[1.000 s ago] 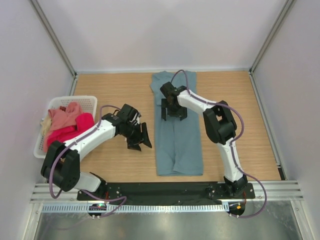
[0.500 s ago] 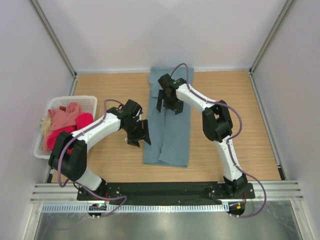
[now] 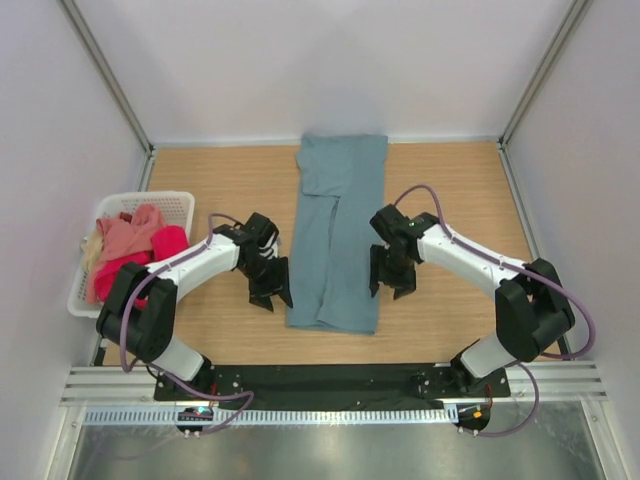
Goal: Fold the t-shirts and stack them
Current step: Fold the tshirt
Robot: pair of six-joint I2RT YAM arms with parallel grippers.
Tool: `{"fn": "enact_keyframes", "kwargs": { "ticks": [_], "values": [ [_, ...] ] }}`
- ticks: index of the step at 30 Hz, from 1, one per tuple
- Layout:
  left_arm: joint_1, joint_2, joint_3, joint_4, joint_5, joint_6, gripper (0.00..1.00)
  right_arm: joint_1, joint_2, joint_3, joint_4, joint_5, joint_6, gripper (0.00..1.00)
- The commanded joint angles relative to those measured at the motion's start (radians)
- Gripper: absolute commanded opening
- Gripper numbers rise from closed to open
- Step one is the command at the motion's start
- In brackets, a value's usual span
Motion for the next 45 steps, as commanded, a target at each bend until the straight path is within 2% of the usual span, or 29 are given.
{"fn": "enact_keyframes", "kwargs": {
  "ticks": [1, 5, 11, 16, 17, 26, 32, 45],
  "values": [
    [0.004, 0.038, -0.004, 0.041, 0.056, -0.014, 0.54, 0.004, -0.056, -0.093, 0.135, -0.132, 0.094, 0.61],
    [0.006, 0.058, -0.017, 0.056, 0.064, -0.023, 0.52, 0.006, -0.039, -0.149, 0.173, -0.202, 0.103, 0.62],
    [0.004, 0.073, -0.056, 0.091, 0.084, -0.06, 0.5, 0.012, -0.016, -0.179, 0.181, -0.207, 0.103, 0.62],
    [0.004, 0.084, -0.074, 0.105, 0.082, -0.082, 0.48, 0.03, 0.012, -0.208, 0.2, -0.227, 0.122, 0.57],
    [0.001, 0.082, -0.077, 0.107, 0.081, -0.088, 0.48, 0.038, 0.016, -0.211, 0.2, -0.227, 0.129, 0.54],
    [-0.045, 0.088, -0.077, 0.099, 0.055, -0.129, 0.44, 0.078, 0.039, -0.215, 0.177, -0.196, 0.157, 0.54],
    [-0.07, 0.081, -0.074, 0.068, -0.028, -0.157, 0.42, 0.088, 0.036, -0.218, 0.161, -0.169, 0.175, 0.53],
    [-0.085, 0.125, -0.044, 0.091, -0.024, -0.166, 0.39, 0.09, 0.078, -0.216, 0.178, -0.167, 0.183, 0.48]
  ]
}}
